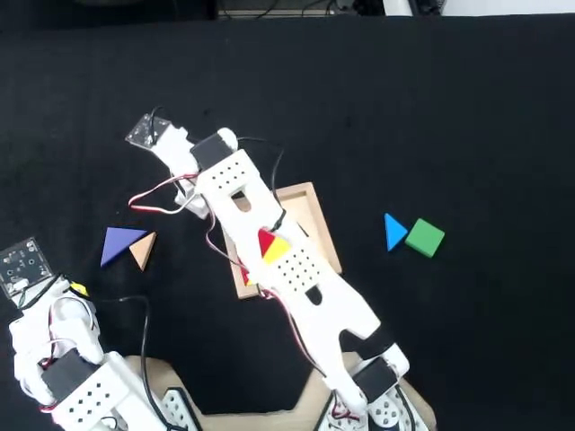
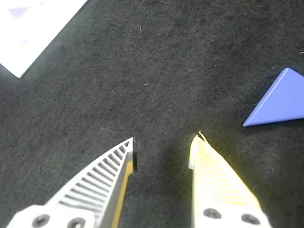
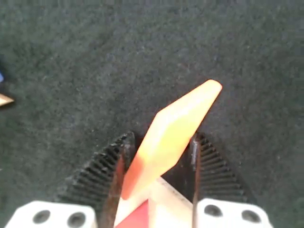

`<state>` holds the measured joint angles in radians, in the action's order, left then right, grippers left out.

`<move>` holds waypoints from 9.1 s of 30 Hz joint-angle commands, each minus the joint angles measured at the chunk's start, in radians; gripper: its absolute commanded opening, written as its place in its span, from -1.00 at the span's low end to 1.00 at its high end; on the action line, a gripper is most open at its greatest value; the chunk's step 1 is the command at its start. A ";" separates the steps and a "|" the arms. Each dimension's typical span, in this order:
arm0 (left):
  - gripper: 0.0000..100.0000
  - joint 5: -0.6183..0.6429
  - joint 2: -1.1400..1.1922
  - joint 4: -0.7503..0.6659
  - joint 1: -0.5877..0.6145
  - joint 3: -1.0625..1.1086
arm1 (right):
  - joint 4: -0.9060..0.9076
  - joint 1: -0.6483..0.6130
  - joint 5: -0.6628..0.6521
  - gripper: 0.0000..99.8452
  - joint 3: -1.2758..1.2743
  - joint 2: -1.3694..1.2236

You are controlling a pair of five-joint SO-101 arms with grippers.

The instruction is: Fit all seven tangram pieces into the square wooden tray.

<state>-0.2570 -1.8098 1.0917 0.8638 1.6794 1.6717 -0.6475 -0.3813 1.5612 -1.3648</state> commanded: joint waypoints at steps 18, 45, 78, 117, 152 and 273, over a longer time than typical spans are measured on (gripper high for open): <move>-0.60 -0.005 -0.009 -0.015 -0.016 0.016 | 0.084 0.086 -0.005 -0.98 0.111 0.107; -0.60 -0.003 -0.009 -0.021 -0.196 0.002 | -0.276 0.436 0.143 -0.98 -1.733 1.434; -0.60 0.285 -0.008 -0.186 -0.582 0.019 | -0.847 0.334 0.321 -0.97 -2.275 1.471; -0.60 0.285 -0.008 -0.180 -0.590 0.019 | -0.844 0.448 0.221 -0.63 -2.335 1.649; -0.60 0.284 -0.006 -0.180 -0.590 0.019 | -0.841 0.327 0.144 -0.98 -2.083 1.317; -0.53 -0.282 0.660 0.097 -0.512 -0.901 | -1.045 0.482 0.242 -0.75 -2.322 1.641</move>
<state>-0.4473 -1.4323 1.1377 0.3345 0.9766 0.6866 -0.1749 -0.1358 -0.7465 0.2309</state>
